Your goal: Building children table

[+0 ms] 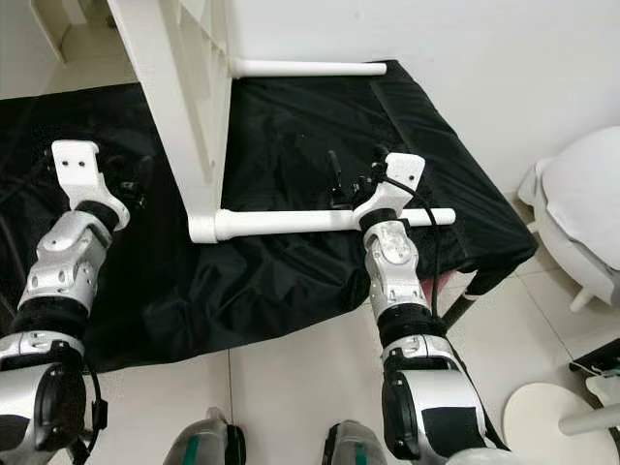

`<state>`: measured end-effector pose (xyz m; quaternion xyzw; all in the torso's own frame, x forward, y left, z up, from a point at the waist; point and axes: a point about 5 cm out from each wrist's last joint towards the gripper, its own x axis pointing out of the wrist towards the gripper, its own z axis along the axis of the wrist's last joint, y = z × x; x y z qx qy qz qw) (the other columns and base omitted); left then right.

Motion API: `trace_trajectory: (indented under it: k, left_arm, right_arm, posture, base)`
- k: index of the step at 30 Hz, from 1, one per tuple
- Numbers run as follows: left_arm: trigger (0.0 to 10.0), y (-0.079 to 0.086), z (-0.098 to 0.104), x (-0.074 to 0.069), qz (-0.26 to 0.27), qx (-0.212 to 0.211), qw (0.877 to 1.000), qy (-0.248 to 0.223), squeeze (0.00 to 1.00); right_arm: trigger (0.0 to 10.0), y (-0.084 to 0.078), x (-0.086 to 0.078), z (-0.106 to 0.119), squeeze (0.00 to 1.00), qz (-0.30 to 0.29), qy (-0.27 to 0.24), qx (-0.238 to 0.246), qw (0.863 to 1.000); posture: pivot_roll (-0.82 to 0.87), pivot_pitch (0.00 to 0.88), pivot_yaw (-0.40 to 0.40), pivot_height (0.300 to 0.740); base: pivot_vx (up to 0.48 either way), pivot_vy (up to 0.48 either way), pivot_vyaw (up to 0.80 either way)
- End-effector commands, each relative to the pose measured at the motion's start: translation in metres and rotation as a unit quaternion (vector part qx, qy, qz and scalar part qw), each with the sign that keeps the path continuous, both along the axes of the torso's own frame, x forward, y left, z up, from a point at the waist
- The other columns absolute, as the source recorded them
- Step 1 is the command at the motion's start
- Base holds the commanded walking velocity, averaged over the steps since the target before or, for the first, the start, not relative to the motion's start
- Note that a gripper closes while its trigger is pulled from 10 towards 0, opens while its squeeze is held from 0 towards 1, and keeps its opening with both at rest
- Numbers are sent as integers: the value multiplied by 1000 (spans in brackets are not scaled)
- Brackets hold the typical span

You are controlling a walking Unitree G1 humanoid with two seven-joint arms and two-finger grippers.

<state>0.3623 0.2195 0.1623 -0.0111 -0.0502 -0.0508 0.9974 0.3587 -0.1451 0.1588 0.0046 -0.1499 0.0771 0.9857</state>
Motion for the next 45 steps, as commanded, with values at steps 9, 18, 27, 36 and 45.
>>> trace_trajectory:
  k: [9, 18, 27, 36, 45]
  left_arm:
    - [10000, 27, -21, -25, 161, -25, 986, 20, 0]
    - [10000, 22, -43, -53, 151, -34, 987, 34, 1000]
    - [10000, 4, -39, -57, 130, 35, 991, 23, 549]
    - [10000, -7, -33, -61, 120, 29, 992, 19, 0]
    - [10000, -21, -30, -73, 117, 34, 993, 3, 1000]
  right_arm:
    - [10000, 2, -11, -6, 0, -23, 5, 4, 1000]
    - [10000, -2, -20, -15, 1000, -30, 13, 14, 999]
    - [10000, 2, -20, -15, 1000, -12, 17, 4, 1000]
    - [10000, 3, -22, -17, 1000, -33, 30, -30, 999]
    - [10000, 6, -30, -14, 1000, 18, 10, -27, 999]
  posture:
    - [-22, 0, 36, 740]
    - [9, 0, 23, 740]
    - [23, 0, -1, 740]
    - [21, 0, -4, 740]
    - [40, 0, -21, 740]
  base:
    - [0, 0, 0]
    - [0, 0, 0]
    - [0, 0, 0]
    - [0, 0, 0]
    - [0, 0, 0]
